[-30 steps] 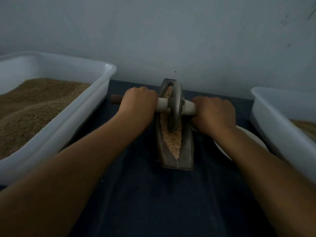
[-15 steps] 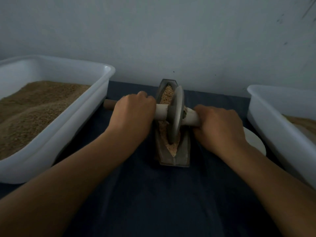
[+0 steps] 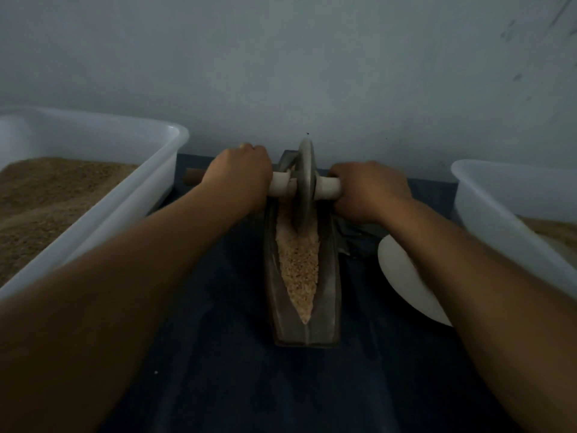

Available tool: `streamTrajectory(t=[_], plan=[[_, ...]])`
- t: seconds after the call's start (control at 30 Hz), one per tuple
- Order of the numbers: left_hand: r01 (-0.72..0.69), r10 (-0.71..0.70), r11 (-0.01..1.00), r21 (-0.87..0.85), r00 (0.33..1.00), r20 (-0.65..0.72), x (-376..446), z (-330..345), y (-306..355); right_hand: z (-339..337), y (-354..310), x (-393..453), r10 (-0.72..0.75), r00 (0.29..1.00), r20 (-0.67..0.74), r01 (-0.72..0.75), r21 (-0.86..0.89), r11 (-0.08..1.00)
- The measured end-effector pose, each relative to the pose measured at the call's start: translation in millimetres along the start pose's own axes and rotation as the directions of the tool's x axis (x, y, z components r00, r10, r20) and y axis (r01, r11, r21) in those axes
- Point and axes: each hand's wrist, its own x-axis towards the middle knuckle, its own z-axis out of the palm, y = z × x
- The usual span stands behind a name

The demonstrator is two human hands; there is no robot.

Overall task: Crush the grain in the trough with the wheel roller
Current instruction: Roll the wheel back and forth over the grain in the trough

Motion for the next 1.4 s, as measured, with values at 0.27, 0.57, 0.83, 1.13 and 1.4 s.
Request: streamTrajectory(t=[0.27, 0.57, 0.83, 1.13, 1.4], plan=[[0.007, -0.005, 1.000, -0.026, 0.996, 0.090, 7.4, 0.6, -5.1, -6.2, -1.6, 13.8, 0.019, 0.998, 0.054, -0.018, -0.029, 0.999], [-0.012, 0.012, 0.999, 0.036, 1.000, 0.027, -37.3, -10.8, 12.9, -1.9, -8.2, -41.5, 0.050, 0.999, -0.010, -0.049, 0.038, 0.998], [0.024, -0.022, 0.997, 0.070, 0.999, -0.031, -92.6, -12.7, 16.1, -18.6, -22.3, -96.3, -0.108, 0.961, -0.254, 0.089, -0.085, 0.992], [0.045, -0.029, 0.994, 0.104, 0.989, -0.145, -114.7, -11.2, 19.9, -19.0, -23.4, -107.6, -0.138, 0.939, -0.315, 0.123, -0.070, 0.990], [-0.011, 0.012, 0.998, 0.064, 1.000, -0.019, -57.3, -7.8, 14.4, 3.3, -11.8, -64.4, -0.031, 0.981, -0.190, 0.026, -0.027, 0.999]])
